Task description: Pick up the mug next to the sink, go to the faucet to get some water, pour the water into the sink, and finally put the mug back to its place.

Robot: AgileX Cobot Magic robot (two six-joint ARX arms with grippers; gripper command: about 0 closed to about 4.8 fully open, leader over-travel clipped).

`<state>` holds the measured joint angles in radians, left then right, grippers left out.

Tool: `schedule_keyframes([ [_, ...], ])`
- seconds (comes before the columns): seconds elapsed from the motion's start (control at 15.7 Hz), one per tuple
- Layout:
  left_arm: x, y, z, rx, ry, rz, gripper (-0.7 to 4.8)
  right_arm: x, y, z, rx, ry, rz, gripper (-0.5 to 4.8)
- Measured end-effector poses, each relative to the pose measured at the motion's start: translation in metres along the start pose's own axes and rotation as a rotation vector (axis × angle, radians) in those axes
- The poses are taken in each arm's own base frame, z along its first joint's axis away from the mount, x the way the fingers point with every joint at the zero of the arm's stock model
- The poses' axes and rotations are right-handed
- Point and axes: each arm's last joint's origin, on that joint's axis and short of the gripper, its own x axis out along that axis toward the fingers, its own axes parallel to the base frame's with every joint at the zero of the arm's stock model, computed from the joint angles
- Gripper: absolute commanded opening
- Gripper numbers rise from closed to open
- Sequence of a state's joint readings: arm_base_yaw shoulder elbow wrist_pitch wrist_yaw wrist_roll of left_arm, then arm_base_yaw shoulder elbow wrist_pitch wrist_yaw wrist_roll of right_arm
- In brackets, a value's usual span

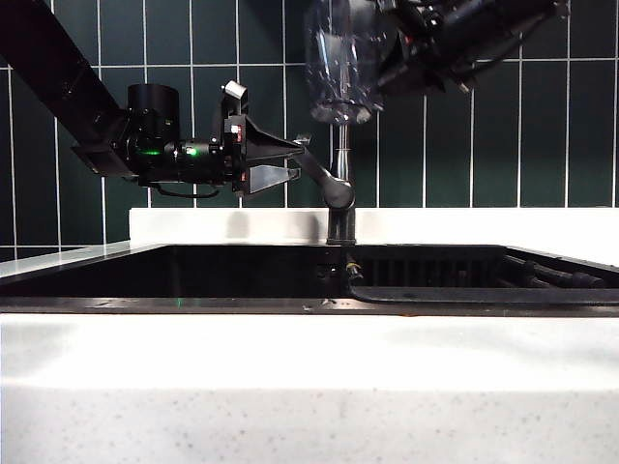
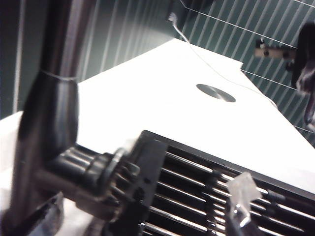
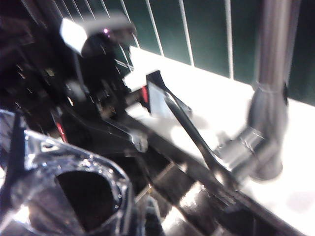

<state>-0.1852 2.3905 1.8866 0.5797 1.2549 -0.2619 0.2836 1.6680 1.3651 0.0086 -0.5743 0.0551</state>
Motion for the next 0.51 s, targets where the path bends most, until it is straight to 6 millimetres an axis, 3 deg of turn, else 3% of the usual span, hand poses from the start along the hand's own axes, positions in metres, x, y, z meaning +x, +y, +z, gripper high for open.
schedule_keyframes([
  [0.51, 0.008, -0.004, 0.002, 0.051, -0.005, -0.035, 4.30, 0.005, 0.004, 0.024, -0.036, -0.051, 0.018, -0.07],
])
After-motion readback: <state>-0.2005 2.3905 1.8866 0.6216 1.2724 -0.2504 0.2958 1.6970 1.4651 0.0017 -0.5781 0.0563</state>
